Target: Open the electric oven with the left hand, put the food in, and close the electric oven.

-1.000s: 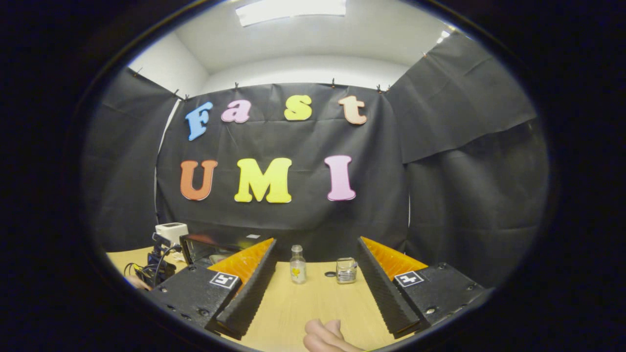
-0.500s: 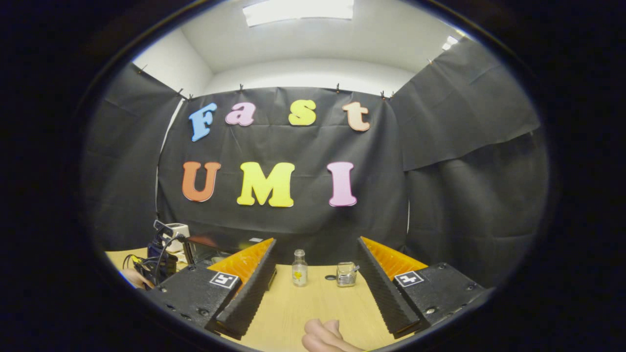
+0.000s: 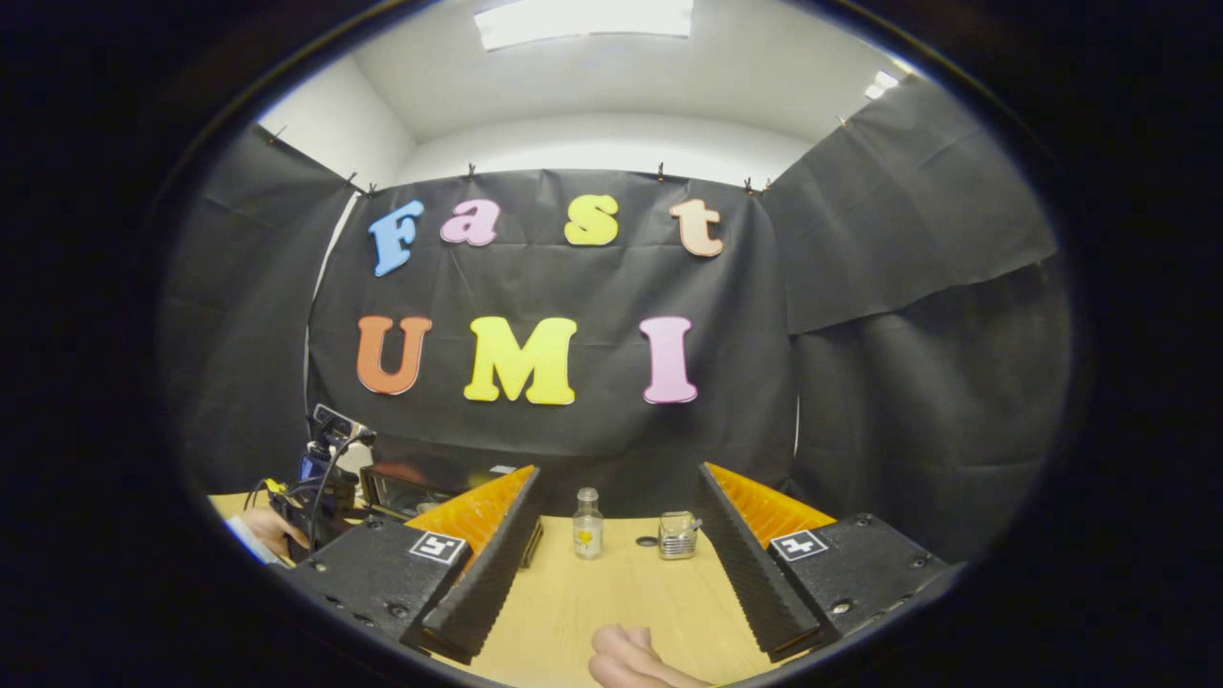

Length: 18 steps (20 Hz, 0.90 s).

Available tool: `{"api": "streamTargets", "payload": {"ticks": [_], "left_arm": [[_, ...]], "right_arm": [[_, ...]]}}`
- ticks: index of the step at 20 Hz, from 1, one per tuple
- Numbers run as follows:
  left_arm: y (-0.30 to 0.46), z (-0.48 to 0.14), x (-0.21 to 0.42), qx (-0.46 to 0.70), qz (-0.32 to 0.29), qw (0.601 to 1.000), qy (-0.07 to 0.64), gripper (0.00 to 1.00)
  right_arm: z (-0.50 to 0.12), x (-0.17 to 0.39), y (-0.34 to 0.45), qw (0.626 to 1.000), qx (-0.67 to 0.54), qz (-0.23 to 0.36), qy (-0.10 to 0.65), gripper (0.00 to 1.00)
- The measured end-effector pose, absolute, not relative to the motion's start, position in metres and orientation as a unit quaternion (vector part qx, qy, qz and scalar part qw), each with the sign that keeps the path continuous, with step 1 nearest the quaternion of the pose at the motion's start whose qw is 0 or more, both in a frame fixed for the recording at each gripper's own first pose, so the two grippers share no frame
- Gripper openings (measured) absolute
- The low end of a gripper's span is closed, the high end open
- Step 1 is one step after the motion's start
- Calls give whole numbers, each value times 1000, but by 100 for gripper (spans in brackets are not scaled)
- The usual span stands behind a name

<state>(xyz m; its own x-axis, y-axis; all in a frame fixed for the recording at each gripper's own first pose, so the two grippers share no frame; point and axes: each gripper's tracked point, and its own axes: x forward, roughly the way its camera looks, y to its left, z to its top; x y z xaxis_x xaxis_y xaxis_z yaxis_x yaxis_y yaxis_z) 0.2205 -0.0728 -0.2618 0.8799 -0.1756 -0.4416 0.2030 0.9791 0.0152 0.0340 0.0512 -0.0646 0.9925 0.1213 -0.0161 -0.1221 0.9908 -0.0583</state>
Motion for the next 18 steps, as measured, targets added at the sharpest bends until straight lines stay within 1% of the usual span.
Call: {"api": "streamTargets", "payload": {"ticks": [3, 6, 7, 10, 11, 13, 16, 17, 18], "left_arm": [[-59, -249, 247, 46, -70, 975, 205, 96], [-63, -242, 249, 25, -83, 975, 205, 97], [-60, -235, 246, 13, -78, 976, 204, 96], [-54, -199, 227, -14, -76, 982, 169, 95], [-48, -186, 220, -10, -68, 985, 157, 95], [-33, -161, 204, 0, -43, 990, 136, 95], [-30, -120, 177, 0, -40, 994, 102, 95], [-26, -107, 166, 3, -38, 995, 93, 95], [-25, -95, 152, 6, -33, 996, 87, 95]], "right_arm": [[-61, 33, 48, 998, -23, 57, 11, 96], [-62, 37, 45, 998, -20, 55, 17, 96], [-64, 40, 42, 998, -20, 54, 20, 96], [-71, 42, 27, 998, -24, 40, 34, 96], [-73, 45, 22, 998, -23, 37, 37, 100], [-74, 44, 16, 998, -20, 30, 43, 100], [-74, 41, 9, 998, -14, 27, 49, 100], [-73, 39, 7, 998, -14, 28, 49, 96], [-71, 37, 4, 998, -15, 26, 47, 96]]}}
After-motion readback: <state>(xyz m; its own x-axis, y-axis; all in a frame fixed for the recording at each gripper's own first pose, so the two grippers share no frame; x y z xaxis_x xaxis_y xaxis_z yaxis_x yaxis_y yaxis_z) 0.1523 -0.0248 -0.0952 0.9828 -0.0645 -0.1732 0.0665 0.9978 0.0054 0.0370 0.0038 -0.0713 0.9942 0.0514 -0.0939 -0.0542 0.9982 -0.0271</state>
